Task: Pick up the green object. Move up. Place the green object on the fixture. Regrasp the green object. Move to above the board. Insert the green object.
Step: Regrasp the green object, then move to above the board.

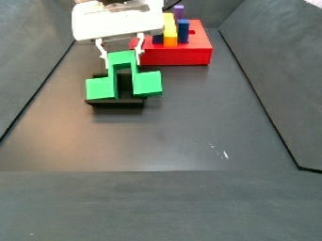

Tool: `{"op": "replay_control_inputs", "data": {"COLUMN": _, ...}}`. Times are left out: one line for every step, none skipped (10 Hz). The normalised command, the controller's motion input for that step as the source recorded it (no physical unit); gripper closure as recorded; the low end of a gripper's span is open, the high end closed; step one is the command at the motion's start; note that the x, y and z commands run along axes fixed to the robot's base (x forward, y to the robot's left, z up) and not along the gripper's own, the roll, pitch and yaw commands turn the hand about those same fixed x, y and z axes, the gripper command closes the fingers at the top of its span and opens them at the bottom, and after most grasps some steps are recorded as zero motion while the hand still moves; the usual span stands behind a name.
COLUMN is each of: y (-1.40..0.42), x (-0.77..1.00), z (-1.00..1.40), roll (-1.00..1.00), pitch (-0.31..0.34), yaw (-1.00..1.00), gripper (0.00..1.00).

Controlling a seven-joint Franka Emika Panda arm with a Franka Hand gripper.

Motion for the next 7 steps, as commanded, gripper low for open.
{"op": "replay_control_inputs", "data": {"y": 0.00, "x": 0.00, "z": 0.00, "roll": 0.00, "pitch": 0.000, "yaw": 0.00, "gripper": 1.00}}
{"op": "replay_control_inputs", "data": {"y": 0.00, "x": 0.00, "z": 0.00, "roll": 0.00, "pitch": 0.000, "yaw": 0.00, "gripper": 1.00}}
{"op": "replay_control_inputs", "data": {"y": 0.00, "x": 0.00, "z": 0.00, "roll": 0.00, "pitch": 0.000, "yaw": 0.00, "gripper": 1.00}}
{"op": "replay_control_inputs", "data": {"y": 0.00, "x": 0.00, "z": 1.40, "roll": 0.00, "pitch": 0.000, "yaw": 0.00, "gripper": 1.00}}
{"op": "replay_control_inputs", "data": {"y": -0.01, "x": 0.00, "z": 1.40, "roll": 0.00, "pitch": 0.014, "yaw": 0.05, "gripper": 1.00}}
{"op": "replay_control_inputs", "data": {"y": -0.02, "x": -0.02, "z": 1.40, "roll": -0.03, "pitch": 0.023, "yaw": 0.04, "gripper": 1.00}}
{"op": "replay_control_inputs", "data": {"y": -0.01, "x": -0.01, "z": 1.40, "roll": 0.00, "pitch": 0.020, "yaw": 0.03, "gripper": 1.00}}
